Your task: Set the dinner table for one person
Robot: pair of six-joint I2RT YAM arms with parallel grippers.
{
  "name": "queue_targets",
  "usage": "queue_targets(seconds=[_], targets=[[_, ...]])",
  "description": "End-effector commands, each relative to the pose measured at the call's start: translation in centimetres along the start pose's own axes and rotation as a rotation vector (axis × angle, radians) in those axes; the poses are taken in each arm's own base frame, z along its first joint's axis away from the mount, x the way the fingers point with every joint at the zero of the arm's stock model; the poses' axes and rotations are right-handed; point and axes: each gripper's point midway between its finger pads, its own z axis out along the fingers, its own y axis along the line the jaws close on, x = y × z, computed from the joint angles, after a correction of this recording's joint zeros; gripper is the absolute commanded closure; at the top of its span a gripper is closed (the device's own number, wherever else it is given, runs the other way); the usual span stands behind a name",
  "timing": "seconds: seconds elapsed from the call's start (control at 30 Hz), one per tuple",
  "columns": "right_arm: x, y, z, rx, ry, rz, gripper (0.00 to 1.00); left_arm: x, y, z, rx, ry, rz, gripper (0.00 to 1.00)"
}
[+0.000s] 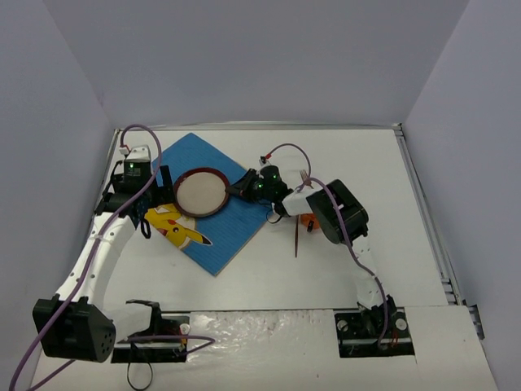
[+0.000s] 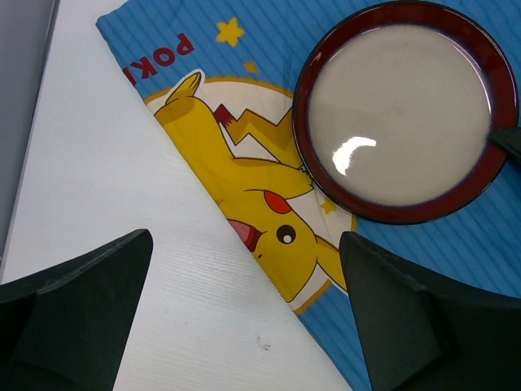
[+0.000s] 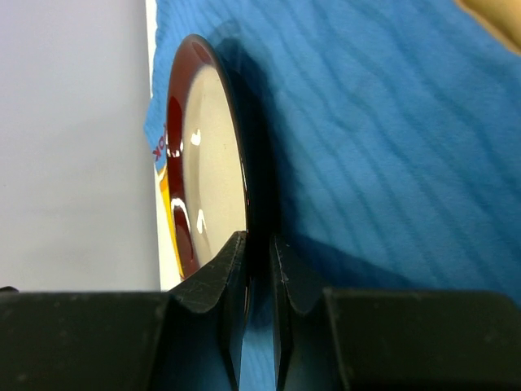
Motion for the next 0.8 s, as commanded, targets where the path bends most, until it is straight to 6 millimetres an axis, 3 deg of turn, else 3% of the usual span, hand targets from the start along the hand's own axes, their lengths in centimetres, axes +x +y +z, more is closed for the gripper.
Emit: queue_targets(seconds=[0.0, 0.1, 0.2, 0.4, 0.5, 0.7, 0.77], targets=[[-2.8, 10.2, -1.3, -0.302, -0.064, -0.12, 0.91, -2.0, 0.2, -0.9, 0.002, -0.078, -0.037, 0.03], [-2.4, 9.3, -1.3, -0.273, -0.045, -0.126, 0.66, -1.9, 0.2, -0.9, 0.0, -0.076, -0.036, 0.03], [-2.6, 9.2, -1.2, -0.24, -0.042, -0.178, 0.48, -1.9, 0.2, -0.9, -0.002, -0.075, -0.034, 0.03], [-4.1, 7.9, -1.9, -0.047, -0.056, -0.309, 0.24, -1.9, 0.3, -1.0, -0.006, -0.077, -0.036, 0.03], [-5.9, 7.4, -2.7, 0.066, -0.112, -0.394, 0.19, -1.9, 0.4, -1.0, -0.006, -0.078, -0.036, 0.03], [-10.2, 7.9, -8.7, 0.364, -0.218, -0.631, 0.15, -2.1, 0.5, -1.1, -0.009, -0.082, -0.034, 0.03], [-11.2, 7.7, -12.0, 0.478, -0.254, -0.689, 0.15, -2.0, 0.5, -1.1, -0.009, -0.078, -0.033, 0.03]])
